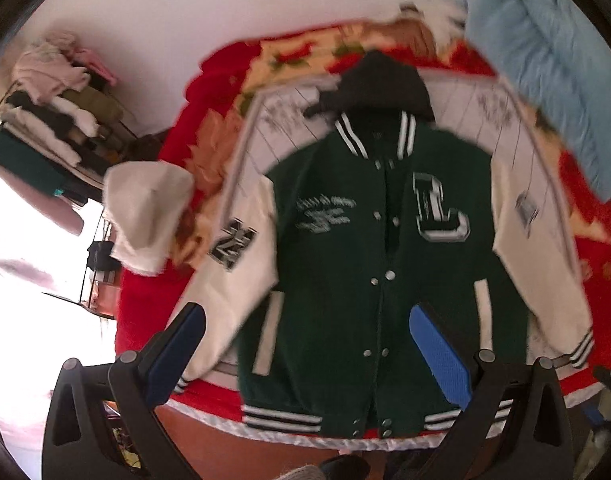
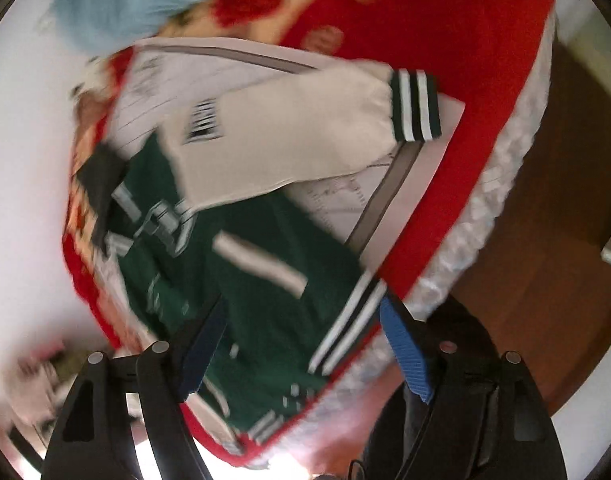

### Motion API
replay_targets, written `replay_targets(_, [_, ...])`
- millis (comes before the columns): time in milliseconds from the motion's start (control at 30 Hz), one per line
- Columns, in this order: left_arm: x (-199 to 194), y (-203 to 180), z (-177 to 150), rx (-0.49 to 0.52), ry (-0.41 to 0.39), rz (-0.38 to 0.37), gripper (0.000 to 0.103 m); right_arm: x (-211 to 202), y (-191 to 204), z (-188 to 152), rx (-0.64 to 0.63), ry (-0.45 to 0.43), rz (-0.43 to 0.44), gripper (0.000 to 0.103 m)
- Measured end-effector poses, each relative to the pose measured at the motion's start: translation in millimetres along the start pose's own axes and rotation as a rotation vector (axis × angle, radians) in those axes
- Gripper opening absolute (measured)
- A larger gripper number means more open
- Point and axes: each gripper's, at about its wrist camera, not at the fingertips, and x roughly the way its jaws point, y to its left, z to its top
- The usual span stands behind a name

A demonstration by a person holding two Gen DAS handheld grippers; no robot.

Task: Fold large clothes
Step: 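Grasp the cream sleeve cuff with the right tool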

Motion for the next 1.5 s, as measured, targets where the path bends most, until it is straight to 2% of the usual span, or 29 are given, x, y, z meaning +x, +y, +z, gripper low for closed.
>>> replay_targets(167, [79,-49,7,0.019,0.114,0.041,0.103,97,-36,74,0.186,0.009,0.099,0.08])
replay_targets(267, [118,-74,12,-0.009,0.17,0.046,0.103,138,-58,113,0.297,-0.003,0.097,0.078])
replay_targets(333, [135,-91,15,-0.01,0.195,0.05,0.103,159,-72,132,0.377,-0.004,0.118,0.058])
replay_targets(400, [150,-110,20,-0.001,0.219,0.045,0.103,159,-75,143,0.417,-0.056,0.092,0.016])
replay_targets(467, [160,-133,28,0.022,0.233,0.031,0.103,145,-61,153,0.335,-0.135,0.035,0.008])
replay_targets(567, [165,-169,42,0.06,0.218,-0.02,0.103,107,-36,175,0.213,-0.309,-0.052,0.006])
replay_targets(633, [165,-194,51,0.09,0.201,-0.036,0.103,80,-18,199,0.132,-0.474,-0.164,0.006])
replay_targets(667, [166,-209,56,0.103,0.189,-0.05,0.103,74,-11,210,0.119,-0.512,-0.196,0.009])
replay_targets(700, [166,-221,59,0.113,0.182,-0.062,0.103,75,-8,223,0.1,-0.527,-0.231,0.014])
replay_targets(733, [169,-234,63,0.126,0.175,-0.069,0.103,85,-6,243,0.074,-0.475,-0.254,0.016])
replay_targets(767, [171,-244,65,0.14,0.175,-0.071,0.103,91,-12,255,0.081,-0.422,-0.25,0.023])
replay_targets(800, [174,-255,69,0.155,0.175,-0.077,0.103,97,-19,264,0.117,-0.358,-0.226,0.032])
replay_targets(900, [190,-286,76,0.196,0.188,-0.095,0.103,117,-50,266,0.244,-0.248,-0.02,0.048])
replay_targets(1000, [210,-314,78,0.239,0.193,-0.086,0.103,144,-67,264,0.28,-0.204,0.036,0.049])
replay_targets(1067, [225,-328,76,0.259,0.209,-0.073,0.103,155,-74,263,0.314,-0.236,0.097,0.051])
replay_targets(1133, [239,-335,76,0.263,0.232,-0.07,0.103,154,-77,265,0.33,-0.285,0.15,0.059])
replay_targets(1233, [249,-335,80,0.226,0.253,-0.09,0.103,152,-71,275,0.316,-0.373,0.215,0.059])
replay_targets(1333, [253,-335,86,0.214,0.254,-0.103,0.103,160,-71,289,0.32,-0.422,0.265,0.055])
replay_targets(1433, [256,-336,90,0.199,0.257,-0.112,0.103,164,-63,297,0.288,-0.452,0.231,0.04])
replay_targets(1467, [257,-337,91,0.195,0.257,-0.113,0.103,162,-60,298,0.269,-0.453,0.219,0.025])
replay_targets(1500, [257,-338,92,0.192,0.257,-0.114,0.103,159,-59,297,0.258,-0.454,0.245,0.007])
